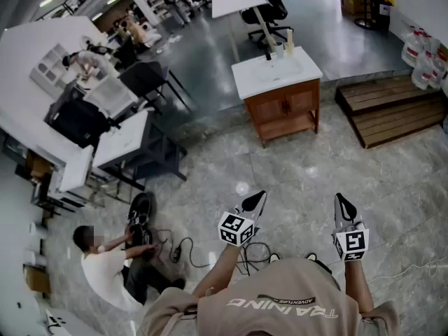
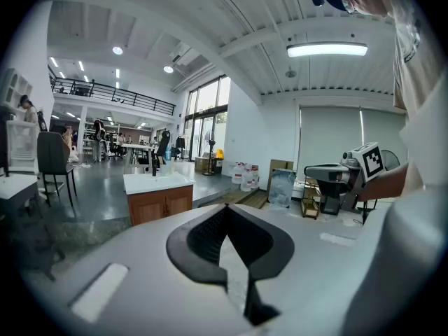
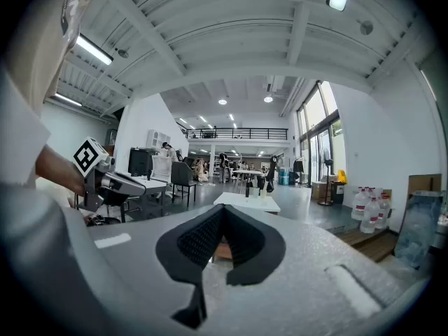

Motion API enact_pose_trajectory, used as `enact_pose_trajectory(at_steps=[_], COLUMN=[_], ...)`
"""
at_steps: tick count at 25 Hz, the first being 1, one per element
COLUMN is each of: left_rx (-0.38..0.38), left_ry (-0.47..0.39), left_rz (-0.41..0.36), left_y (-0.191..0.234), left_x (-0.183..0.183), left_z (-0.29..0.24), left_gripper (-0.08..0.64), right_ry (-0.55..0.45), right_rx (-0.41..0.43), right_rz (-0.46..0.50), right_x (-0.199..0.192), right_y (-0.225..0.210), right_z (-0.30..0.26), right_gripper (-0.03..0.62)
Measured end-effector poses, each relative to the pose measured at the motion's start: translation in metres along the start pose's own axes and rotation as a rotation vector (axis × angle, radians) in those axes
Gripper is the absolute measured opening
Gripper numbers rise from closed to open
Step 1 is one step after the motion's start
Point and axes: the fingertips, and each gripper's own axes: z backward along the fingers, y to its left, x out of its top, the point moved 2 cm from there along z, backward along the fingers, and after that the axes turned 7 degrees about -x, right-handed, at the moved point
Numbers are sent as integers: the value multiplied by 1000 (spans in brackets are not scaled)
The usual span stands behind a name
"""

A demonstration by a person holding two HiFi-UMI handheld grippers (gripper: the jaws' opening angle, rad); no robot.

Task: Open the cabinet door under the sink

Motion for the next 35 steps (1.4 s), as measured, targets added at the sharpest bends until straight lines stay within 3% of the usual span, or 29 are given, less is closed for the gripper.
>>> enact_pose_trajectory(at_steps=[4,13,20,24,28,35], left_rx=[-9,-27,-30,-64,-80,-146], left_ry=[-1,4,63,88,126,93], left_rz=[48,42,91,98,115,107], left_y=[-18,-48,-83,-102,-97,-86], left_x=[-18,-14,-35,-41,-51,-43], left_z=[-10,-32,-49,-57,-65,-103], left_gripper=[17,17,17,16,17,17], right_ry=[-7,7,34,71,96,131], right_rx=[11,56,86,89,76,20], right_rz=[13,-4,56,-1,-39,-45], right_x=[0,-5,-19,-37,-53,-62], right_y=[-3,-15,-31,-35,-36,-53], right_z=[-1,8,17,25,28,13], right_gripper=[2,2,2,2,2,2])
